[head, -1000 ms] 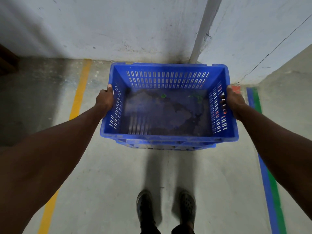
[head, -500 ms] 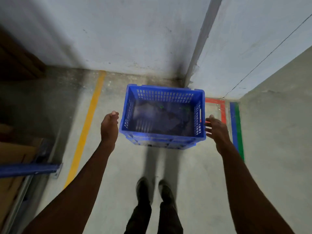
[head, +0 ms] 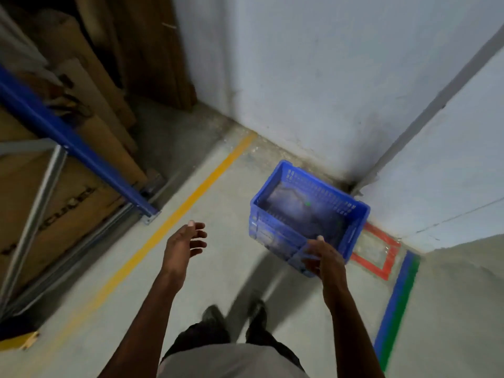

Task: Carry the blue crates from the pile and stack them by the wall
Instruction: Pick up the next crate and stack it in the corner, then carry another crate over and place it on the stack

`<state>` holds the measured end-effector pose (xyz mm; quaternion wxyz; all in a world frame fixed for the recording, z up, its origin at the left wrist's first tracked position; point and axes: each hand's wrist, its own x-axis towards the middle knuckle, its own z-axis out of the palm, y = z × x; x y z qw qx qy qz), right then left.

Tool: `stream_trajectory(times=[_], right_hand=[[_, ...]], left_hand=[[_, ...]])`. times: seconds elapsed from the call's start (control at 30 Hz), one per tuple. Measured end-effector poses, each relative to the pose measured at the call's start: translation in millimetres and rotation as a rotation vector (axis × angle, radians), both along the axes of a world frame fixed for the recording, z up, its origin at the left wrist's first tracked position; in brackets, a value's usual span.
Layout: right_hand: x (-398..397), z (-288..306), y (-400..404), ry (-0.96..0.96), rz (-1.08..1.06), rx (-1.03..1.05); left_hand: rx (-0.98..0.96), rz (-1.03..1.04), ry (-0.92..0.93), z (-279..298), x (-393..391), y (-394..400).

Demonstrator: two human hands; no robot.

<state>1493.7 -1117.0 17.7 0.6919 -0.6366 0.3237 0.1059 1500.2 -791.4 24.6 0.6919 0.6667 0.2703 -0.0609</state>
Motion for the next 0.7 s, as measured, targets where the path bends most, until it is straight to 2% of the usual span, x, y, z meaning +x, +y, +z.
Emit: stream_trajectory(times=[0.17, 0.33, 0.5, 0.7], right_hand=[[-5.5, 12.6, 92.3, 0.015, 0.426, -0.032], [-58.9, 21.1, 220.6, 0.028, 0.853, -0.091], [-167.5, 18.3, 355.1, -0.036, 1.208, -0.156], [-339.1, 2.1, 510.1, -0.001, 1.568, -0.119]], left_hand=[[-0.001, 0.246, -0.005, 4.7, -112.3, 66.7], [-0.035, 0.615, 0.015, -0.3, -260.3, 131.1], [-0.062, 0.978, 0.029, 3.6, -442.9, 183.4], [-0.079, 1.403, 0.009, 3.9, -665.3, 224.8]])
